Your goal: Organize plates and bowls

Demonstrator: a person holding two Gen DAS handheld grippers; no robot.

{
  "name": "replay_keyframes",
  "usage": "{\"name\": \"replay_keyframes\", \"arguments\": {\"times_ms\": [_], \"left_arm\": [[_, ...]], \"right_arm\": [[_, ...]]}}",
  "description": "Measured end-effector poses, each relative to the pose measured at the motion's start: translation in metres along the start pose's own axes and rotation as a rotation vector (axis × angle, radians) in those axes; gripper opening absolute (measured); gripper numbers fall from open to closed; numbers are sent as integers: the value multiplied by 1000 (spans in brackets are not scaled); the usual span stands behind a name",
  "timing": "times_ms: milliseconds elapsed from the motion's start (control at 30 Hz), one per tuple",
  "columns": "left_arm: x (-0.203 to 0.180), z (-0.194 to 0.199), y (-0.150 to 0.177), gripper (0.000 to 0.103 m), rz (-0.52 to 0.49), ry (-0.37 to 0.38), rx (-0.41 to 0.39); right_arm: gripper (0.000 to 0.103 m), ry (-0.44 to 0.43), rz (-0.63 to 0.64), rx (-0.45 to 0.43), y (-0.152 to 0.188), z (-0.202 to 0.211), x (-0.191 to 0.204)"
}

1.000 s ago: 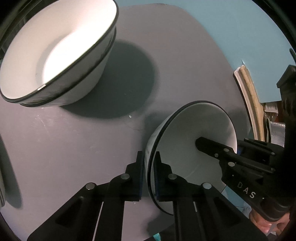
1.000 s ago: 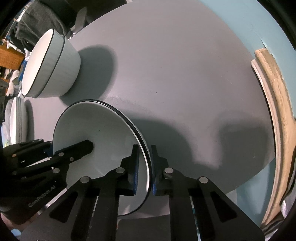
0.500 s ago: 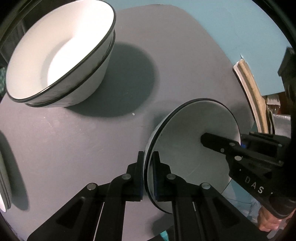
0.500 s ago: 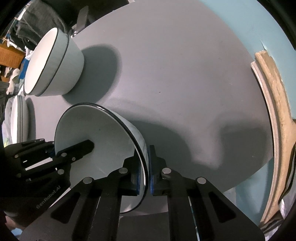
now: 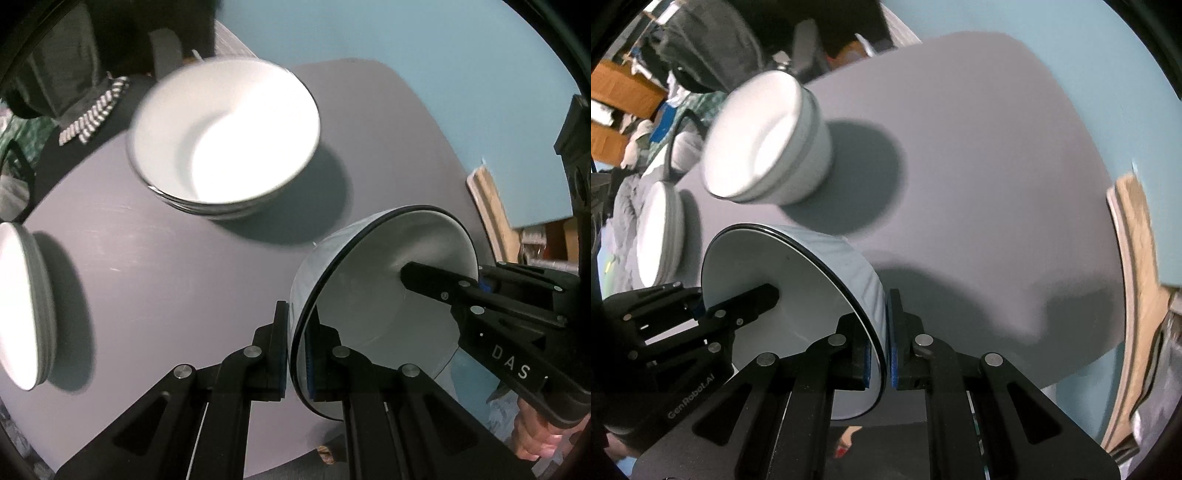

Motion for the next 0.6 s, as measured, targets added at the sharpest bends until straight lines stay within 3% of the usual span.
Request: {"name": "replay_keyframes", "arguments": {"times_ms": [367, 600], "left_arm": [[57, 43, -33, 7, 105, -27, -78], [82, 48, -65, 7, 153, -56, -110]], "right_arm": [[7, -4, 138, -28, -21, -1, 46], [7, 1, 200, -28, -57, -14, 67]]}}
Point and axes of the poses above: each gripper's, at about its wrist camera, not at the fingertips, and z roughly against the way its jaws point, x to its left, y to its underside, the point moved 6 cm from there along -z, roughly the way its jaws point, and after that the axes turned 15 degrees about -y, right-handed, at the moved point
